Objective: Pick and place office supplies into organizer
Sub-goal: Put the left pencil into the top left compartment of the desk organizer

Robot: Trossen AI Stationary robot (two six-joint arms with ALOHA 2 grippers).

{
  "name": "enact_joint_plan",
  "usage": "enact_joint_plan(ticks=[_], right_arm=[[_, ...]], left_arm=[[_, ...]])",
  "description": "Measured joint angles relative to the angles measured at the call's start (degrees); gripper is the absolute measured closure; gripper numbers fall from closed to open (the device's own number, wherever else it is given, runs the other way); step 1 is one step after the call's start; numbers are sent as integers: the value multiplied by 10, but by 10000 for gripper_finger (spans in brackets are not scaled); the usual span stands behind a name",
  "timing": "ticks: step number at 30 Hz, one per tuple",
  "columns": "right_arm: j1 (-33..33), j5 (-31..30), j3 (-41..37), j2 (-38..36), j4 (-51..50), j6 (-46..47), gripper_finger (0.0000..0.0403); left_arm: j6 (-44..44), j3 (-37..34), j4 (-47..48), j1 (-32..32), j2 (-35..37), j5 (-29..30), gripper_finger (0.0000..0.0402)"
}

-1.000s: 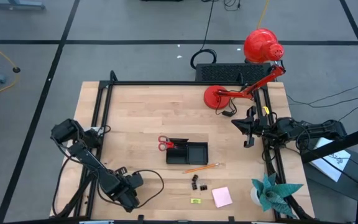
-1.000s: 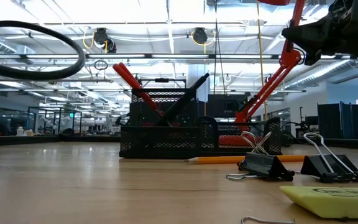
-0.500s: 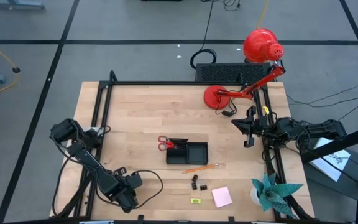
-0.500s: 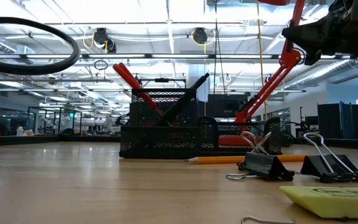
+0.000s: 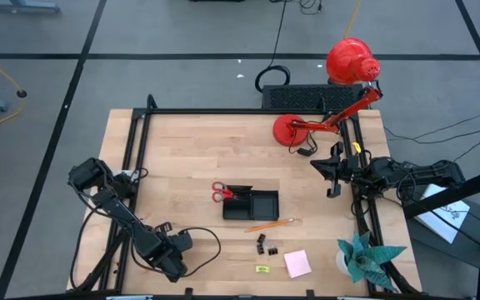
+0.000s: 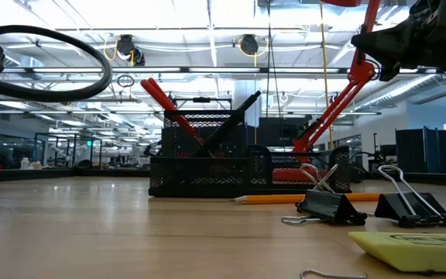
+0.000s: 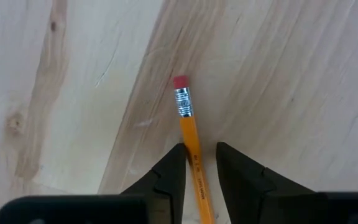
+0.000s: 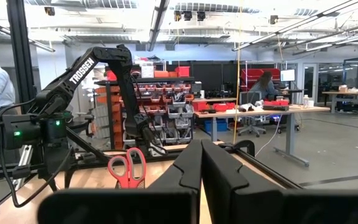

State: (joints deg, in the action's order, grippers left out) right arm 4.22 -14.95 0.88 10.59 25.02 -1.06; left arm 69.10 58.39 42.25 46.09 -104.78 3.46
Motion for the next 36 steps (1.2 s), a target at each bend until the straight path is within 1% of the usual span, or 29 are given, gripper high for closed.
enact_joint_plan(ticks=[18, 31, 36], right_arm=[[0, 0, 0, 0, 0, 0, 399], [0, 0, 0, 0, 0, 0, 399], [0, 0, 0, 0, 0, 0, 399]], left_arm=[[-1, 0, -3, 1, 0, -14, 309], [-63, 0, -3, -17, 0, -22, 309], [-60, 0, -3, -31, 0, -37, 309]])
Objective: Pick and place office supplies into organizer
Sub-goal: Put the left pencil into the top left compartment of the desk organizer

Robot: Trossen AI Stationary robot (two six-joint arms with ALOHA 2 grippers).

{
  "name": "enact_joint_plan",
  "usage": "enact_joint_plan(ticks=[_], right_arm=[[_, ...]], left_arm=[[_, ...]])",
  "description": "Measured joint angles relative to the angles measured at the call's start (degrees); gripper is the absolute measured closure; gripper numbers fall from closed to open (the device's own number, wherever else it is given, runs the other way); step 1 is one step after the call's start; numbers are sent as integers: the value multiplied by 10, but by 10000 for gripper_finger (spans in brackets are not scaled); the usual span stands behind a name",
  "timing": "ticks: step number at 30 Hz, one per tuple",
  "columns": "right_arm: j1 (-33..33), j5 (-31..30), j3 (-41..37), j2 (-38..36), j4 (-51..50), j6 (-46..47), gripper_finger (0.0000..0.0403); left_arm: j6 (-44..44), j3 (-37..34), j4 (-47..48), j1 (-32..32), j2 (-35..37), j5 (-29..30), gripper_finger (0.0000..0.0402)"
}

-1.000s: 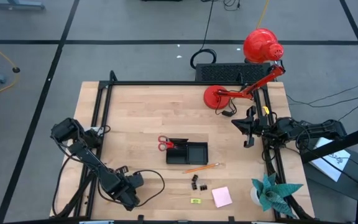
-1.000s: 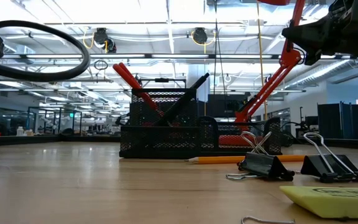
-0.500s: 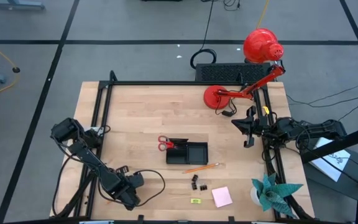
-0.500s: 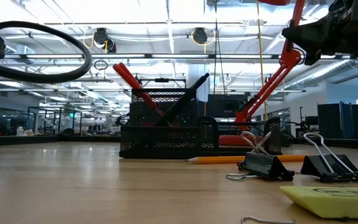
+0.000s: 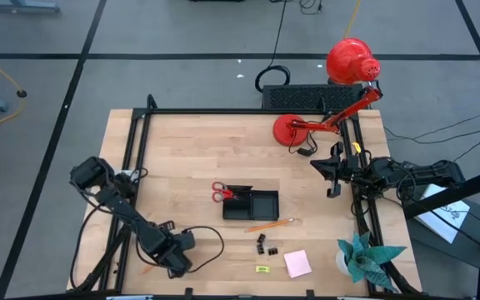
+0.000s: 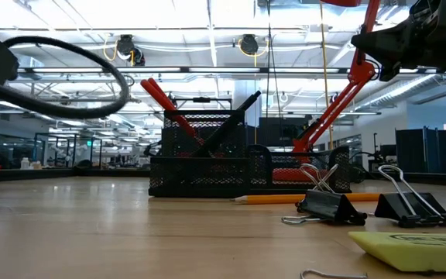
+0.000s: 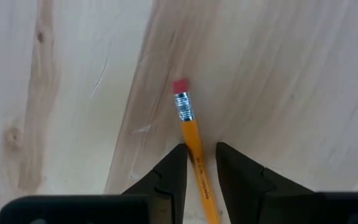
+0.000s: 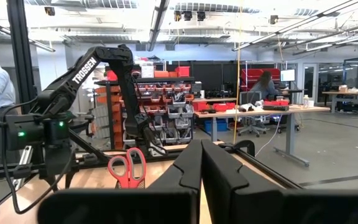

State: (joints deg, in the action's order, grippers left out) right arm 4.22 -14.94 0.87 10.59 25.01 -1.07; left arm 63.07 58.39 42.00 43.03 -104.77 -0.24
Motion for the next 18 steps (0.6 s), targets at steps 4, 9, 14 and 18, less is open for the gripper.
enact_joint_plan(ticks=[4, 9, 14, 18], right_arm=[[0, 0, 0, 0, 0, 0, 399], [0, 0, 0, 0, 0, 0, 399], [0, 0, 0, 0, 0, 0, 399], [0, 0, 0, 0, 0, 0, 399]], left_arm=[[53, 0, -2, -10, 0, -19, 310], [90, 0, -3, -3, 0, -10, 310], [94, 0, -5, 7, 0, 1, 310], [94, 0, -8, 13, 0, 5, 311]])
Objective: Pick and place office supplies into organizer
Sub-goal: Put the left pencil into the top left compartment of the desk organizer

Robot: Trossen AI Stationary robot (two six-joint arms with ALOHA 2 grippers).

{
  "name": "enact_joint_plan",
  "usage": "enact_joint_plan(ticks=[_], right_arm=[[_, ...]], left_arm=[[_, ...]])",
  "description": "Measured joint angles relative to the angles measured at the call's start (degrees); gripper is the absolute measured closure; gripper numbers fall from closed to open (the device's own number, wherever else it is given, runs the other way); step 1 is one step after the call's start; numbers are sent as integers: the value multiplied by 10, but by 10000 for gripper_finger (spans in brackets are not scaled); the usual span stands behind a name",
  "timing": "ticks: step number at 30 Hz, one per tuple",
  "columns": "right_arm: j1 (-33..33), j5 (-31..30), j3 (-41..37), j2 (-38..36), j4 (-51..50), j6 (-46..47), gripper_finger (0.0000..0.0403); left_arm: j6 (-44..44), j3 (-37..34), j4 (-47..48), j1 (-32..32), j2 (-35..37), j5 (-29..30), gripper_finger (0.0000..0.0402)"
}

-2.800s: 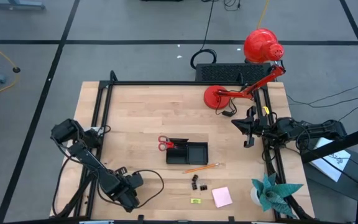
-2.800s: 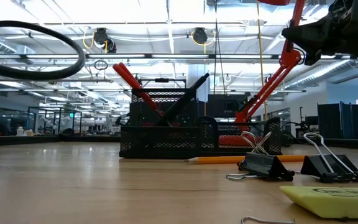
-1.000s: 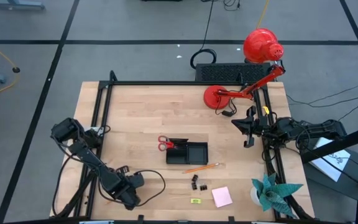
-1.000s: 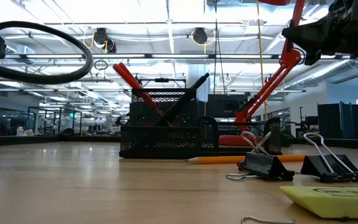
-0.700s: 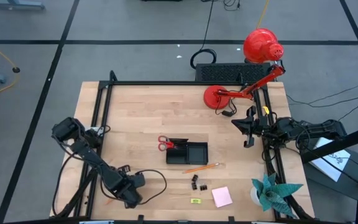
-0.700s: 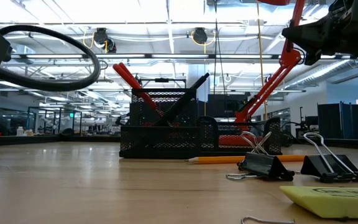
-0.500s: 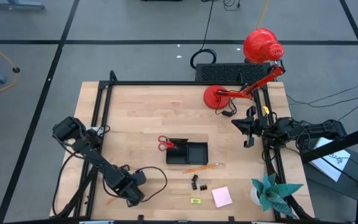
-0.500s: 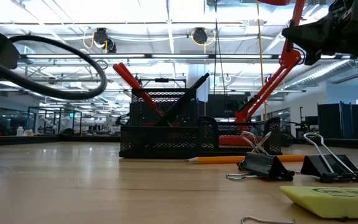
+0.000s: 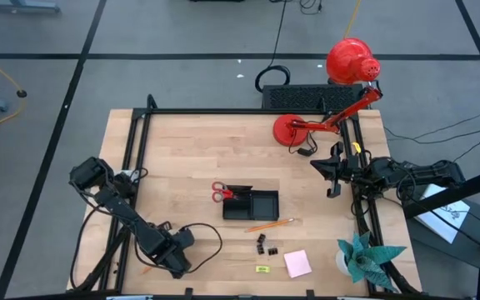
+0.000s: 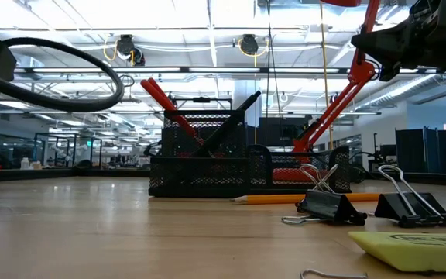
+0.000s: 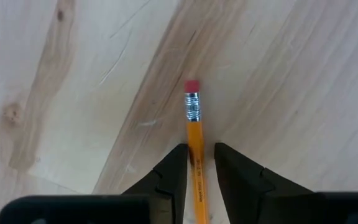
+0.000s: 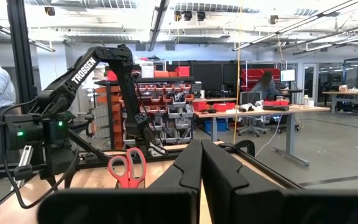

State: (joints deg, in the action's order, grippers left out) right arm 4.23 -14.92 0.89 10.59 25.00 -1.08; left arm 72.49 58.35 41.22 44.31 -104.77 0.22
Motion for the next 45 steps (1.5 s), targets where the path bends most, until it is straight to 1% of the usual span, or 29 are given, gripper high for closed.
enact_joint_plan(ticks=[3, 8, 10, 17, 24, 27, 32, 35, 37, 41, 43, 45], right_arm=[[0, 0, 0, 0, 0, 0, 399], [0, 0, 0, 0, 0, 0, 399], [0, 0, 0, 0, 0, 0, 399], [0, 0, 0, 0, 0, 0, 399], [0, 0, 0, 0, 0, 0, 399], [0, 0, 0, 0, 0, 0, 399], [0, 0, 0, 0, 0, 0, 399], [0, 0, 0, 0, 0, 0, 399], [0, 0, 0, 0, 0, 0, 399], [0, 0, 0, 0, 0, 0, 399], [0, 0, 0, 0, 0, 0, 399], [0, 0, 0, 0, 0, 0, 399]], left_arm=[[-6, 0, -1, 0, 2, 3, 325], [-15, -2, -2, 1, 13, 18, 378], [-17, -2, -2, 1, 18, 20, 392], [-19, -2, 2, 1, 18, 20, 372], [-55, -1, 3, 1, 18, 39, 382], [-70, -1, 3, 1, 18, 62, 381], [-94, -2, -2, 0, 18, 101, 367], [-107, -2, -9, 0, 22, 117, 367], [-109, -4, -11, -3, 26, 140, 370], [-121, -4, -17, -7, 60, 189, 379], [-136, -3, -26, -8, 75, 202, 382], [-155, -3, -34, -11, 96, 228, 383]])
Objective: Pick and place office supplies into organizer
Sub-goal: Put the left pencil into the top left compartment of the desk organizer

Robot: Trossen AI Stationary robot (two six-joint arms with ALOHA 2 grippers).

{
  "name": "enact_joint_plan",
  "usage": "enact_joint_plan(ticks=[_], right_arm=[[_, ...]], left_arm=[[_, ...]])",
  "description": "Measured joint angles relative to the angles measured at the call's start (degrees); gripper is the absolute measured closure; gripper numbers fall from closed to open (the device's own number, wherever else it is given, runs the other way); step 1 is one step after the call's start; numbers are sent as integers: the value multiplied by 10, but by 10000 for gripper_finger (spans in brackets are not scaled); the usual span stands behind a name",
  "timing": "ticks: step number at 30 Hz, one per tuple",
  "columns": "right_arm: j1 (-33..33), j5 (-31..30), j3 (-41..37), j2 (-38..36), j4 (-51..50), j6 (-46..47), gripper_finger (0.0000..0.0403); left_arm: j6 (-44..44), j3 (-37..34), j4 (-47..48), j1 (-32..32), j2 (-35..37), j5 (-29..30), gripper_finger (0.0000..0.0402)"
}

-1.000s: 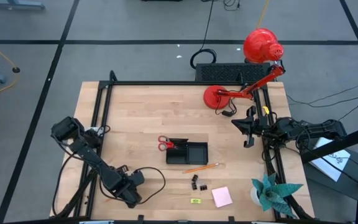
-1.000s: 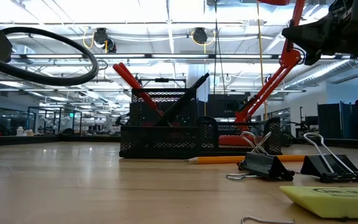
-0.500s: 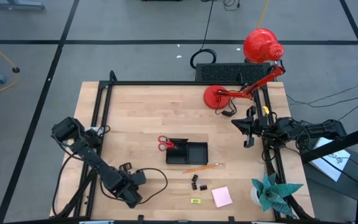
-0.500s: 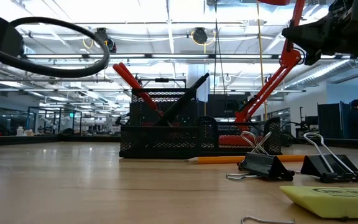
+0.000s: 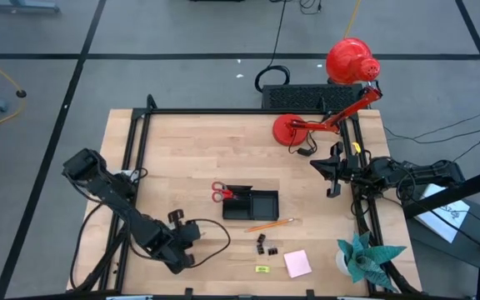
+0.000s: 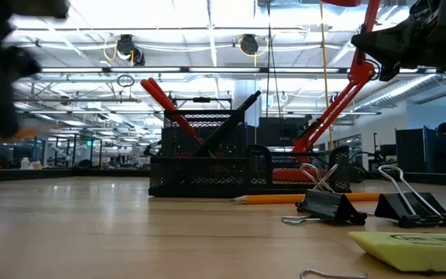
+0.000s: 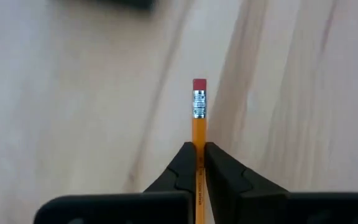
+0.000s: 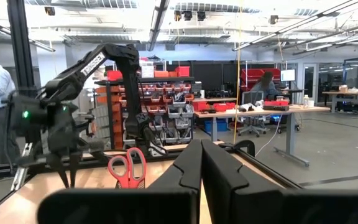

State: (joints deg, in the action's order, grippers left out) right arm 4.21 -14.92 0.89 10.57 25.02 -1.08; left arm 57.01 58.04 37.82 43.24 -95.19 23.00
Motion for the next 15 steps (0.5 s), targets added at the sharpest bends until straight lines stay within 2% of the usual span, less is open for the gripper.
enact_joint_plan(ticks=[7, 11, 15], right_arm=[[0, 0, 0, 0, 0, -1, 399], [0, 0, 0, 0, 0, 0, 399], [0, 0, 0, 0, 0, 0, 399]], left_arm=[[-141, 1, -104, -12, 68, 97, 371], [-271, 1, -200, -39, 101, 133, 373], [-428, 2, -327, -82, 117, 138, 377]])
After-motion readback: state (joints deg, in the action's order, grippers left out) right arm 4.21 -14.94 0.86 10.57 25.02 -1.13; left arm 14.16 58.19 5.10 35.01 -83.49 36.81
